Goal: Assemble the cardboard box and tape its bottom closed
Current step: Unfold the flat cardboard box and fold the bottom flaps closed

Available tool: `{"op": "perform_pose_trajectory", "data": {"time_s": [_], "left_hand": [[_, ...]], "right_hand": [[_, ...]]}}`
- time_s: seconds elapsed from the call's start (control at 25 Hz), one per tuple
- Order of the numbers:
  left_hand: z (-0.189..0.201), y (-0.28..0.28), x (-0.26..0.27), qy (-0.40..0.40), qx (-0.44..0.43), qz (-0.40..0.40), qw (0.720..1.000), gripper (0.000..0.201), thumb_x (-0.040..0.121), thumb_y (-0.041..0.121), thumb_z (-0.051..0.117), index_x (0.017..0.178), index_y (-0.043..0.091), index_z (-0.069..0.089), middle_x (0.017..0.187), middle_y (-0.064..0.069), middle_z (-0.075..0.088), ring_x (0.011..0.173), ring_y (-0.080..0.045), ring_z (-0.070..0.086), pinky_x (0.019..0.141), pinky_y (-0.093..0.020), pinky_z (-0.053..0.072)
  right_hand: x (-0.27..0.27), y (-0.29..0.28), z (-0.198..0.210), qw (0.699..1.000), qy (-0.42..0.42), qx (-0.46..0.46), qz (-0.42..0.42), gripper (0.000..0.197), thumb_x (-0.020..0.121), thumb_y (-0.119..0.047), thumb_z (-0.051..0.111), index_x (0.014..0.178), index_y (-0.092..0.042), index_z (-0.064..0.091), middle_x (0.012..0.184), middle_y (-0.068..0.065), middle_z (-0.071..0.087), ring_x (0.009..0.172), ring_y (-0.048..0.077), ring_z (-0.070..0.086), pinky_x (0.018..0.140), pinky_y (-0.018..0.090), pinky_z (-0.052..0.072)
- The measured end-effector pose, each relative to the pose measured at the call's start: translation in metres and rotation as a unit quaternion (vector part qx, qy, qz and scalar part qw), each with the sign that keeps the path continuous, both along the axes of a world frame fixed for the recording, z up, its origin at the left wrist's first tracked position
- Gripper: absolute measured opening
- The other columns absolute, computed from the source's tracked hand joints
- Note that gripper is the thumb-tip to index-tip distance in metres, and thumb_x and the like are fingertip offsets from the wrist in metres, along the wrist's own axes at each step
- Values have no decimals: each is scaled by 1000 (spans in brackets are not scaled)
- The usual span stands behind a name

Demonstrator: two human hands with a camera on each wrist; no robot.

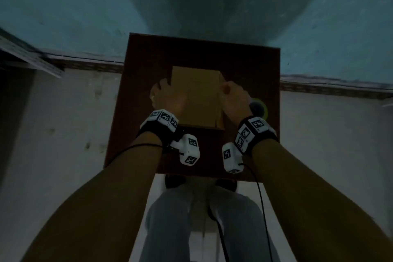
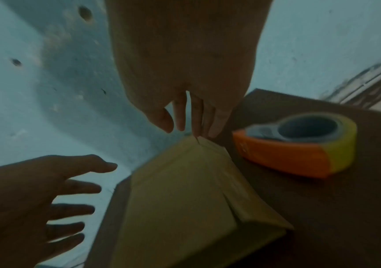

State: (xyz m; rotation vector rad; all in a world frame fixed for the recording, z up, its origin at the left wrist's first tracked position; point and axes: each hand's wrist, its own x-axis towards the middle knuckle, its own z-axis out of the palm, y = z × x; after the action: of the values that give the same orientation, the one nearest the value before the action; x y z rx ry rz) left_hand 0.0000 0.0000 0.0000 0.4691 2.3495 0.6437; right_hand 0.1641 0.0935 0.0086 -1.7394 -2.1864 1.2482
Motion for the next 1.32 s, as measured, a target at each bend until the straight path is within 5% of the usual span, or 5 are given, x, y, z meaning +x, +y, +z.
{"op": "perform_pose_trajectory", "data": {"time_s": [0.12,0.48,0.72,0.92,1.32], "left_hand": [[-40,-6,2,-12,-25,32,999,91,93,55,65,164,15,25,168,-15,28,153,-39,27,122,-57,30],[-132,-15,5,104,27,20,994,84,94,61,53,157,8,36,160,-15,45,146,-39,40,118,-55,35],[-136,-46,10,25,154,100,983,77,90,54,69,148,10,44,126,1,57,105,-25,60,88,-33,48],[-106,-99,23,-3,314,131,940,68,85,40,86,135,12,51,117,0,58,105,-21,63,80,-27,53],[-87,-107,25,187,345,118,912,20,85,33,78,100,21,72,102,-12,73,96,-30,72,85,-40,62]], "right_hand": [[7,-6,-43,999,32,25,-2,28,105,-8,54,115,15,67,105,31,72,95,48,70,81,57,59],[6,-18,-141,995,79,-9,-64,90,87,-67,59,161,-18,42,159,17,39,143,40,45,113,57,47],[7,-31,-144,996,71,56,-18,91,70,-65,70,151,-27,53,162,16,39,145,48,40,117,60,42],[42,-51,-104,972,203,78,-88,127,68,-40,97,167,-20,21,167,13,37,149,31,43,121,47,40],[47,-82,-58,885,358,244,-171,31,90,-6,75,119,-11,65,99,-16,68,89,-5,65,92,28,57]]}}
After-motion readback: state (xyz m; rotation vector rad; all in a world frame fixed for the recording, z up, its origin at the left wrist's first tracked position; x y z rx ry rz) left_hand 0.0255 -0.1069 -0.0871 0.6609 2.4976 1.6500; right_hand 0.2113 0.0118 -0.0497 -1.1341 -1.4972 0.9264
